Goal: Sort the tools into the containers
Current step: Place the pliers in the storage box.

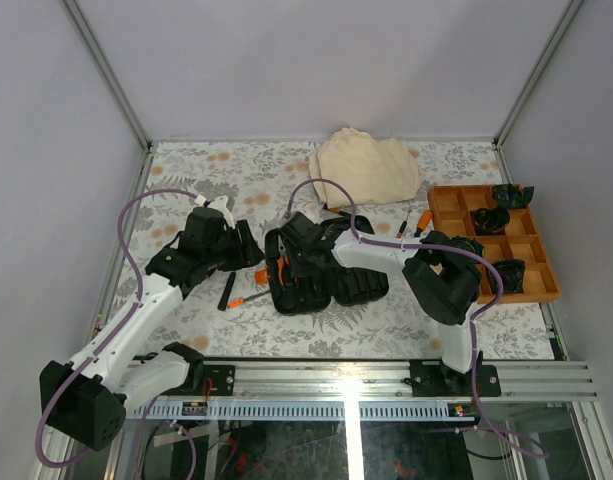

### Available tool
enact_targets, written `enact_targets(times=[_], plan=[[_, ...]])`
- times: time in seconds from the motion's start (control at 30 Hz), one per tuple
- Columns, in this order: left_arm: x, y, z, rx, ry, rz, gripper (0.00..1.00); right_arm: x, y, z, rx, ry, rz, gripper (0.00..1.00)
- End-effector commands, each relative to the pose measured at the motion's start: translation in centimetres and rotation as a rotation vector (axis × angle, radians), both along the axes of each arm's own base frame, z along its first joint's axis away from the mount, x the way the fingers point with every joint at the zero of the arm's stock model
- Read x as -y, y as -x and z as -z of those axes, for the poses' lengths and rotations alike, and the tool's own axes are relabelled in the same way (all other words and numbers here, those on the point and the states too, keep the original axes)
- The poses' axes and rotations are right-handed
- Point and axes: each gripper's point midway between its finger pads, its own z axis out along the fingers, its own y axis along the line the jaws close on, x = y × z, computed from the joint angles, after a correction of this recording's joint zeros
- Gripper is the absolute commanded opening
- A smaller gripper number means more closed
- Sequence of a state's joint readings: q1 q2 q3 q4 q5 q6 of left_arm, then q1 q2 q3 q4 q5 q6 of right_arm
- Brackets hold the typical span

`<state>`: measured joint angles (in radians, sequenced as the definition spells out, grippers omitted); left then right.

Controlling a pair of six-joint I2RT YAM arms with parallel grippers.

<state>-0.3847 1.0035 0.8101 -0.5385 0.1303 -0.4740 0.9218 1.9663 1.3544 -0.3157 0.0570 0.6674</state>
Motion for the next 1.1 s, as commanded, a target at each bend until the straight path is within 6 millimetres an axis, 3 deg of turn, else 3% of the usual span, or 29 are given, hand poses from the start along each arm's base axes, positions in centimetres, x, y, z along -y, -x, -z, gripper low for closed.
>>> enact_targets(times=[0.0,0.2,0.37,0.5,0.7,1.07], plan=[[-0.2,-0.3,0.3,-0.004,-0.006,-0.001,0.53,-1.7,-0.6,-3.9,0.064,-0.105,-0.049,0.36],[-0.4,-0.7,0.6,-0.016,-0.004,-0.022,0.53,-1.2,-1.0,-4.9,0.107,-0.121,-0.064,0.38],[-0.2,-1.1,1.2,-0.043,0.016,-0.057,0.52,0.0,-1.4,-4.7,0.120,-0.125,-0.061,0.38],[1.1,-1.0,2.5,-0.084,0.097,-0.062,0.50,0.5,-1.6,-4.0,0.098,-0.155,-0.069,0.38],[1.6,-1.6,4.3,-0.105,0.122,-0.094,0.48,0.3,-1.2,-3.0,0.062,-0.190,-0.134,0.38],[1.8,-1.8,7.5,-0.116,0.146,-0.137,0.40,0.0,-0.8,-3.2,0.076,-0.227,-0.180,0.37]])
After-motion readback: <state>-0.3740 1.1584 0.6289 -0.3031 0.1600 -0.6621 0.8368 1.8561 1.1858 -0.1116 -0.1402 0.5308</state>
